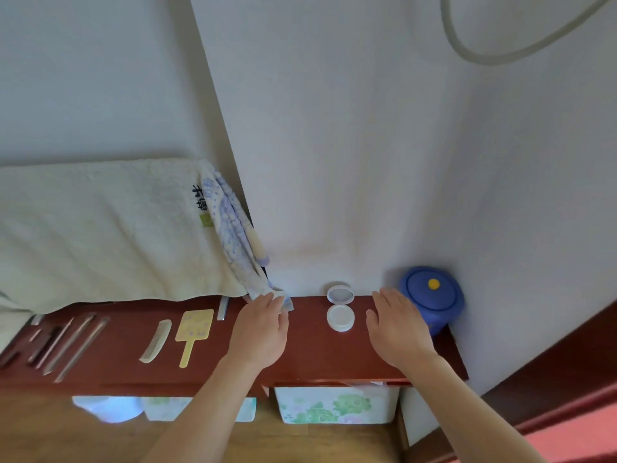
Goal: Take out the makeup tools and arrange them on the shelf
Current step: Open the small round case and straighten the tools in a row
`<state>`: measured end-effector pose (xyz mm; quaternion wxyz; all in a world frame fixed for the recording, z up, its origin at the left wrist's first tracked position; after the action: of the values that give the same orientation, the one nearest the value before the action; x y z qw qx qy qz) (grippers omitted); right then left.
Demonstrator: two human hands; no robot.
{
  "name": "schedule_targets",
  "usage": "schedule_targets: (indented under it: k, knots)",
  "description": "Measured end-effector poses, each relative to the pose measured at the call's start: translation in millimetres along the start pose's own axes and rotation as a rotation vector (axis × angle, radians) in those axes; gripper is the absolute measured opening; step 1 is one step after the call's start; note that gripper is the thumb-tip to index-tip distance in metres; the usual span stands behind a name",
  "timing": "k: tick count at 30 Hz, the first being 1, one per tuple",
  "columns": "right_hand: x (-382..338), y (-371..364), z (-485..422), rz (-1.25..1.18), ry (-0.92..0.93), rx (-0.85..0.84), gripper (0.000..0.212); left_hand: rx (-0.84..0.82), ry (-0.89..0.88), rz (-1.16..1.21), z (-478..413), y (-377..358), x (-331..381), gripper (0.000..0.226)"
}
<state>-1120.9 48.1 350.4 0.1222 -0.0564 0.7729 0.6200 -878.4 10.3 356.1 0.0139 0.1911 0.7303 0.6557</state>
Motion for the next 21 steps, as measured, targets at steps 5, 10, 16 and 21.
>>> schedule_targets:
  k: [5,10,16,21]
  knots:
    - [-3,11,14,-0.057,0.039,0.001,0.037,-0.024,0.037,-0.039,22,6,9,0.04]
    - [-23,15,24,-0.082,0.096,-0.002,0.033,-0.017,0.08,-0.074,46,14,1,0.04]
    - [-54,21,35,-0.114,0.124,0.031,0.035,0.009,0.124,-0.065,66,26,-20,0.044]
    - [-91,16,37,-0.113,0.135,-0.007,0.056,0.009,0.136,-0.04,75,34,-57,0.046]
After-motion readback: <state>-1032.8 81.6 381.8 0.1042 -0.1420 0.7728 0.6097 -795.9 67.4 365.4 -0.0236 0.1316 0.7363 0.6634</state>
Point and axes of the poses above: each hand's wrist, its own z-axis away from the middle knuckle, its own y-axis out of the back of the hand, x = y × z, the point moved 9 cm from there along -z, towards the middle knuckle, and after that the axes turned 3 degrees about x, right-handed, at the moved point
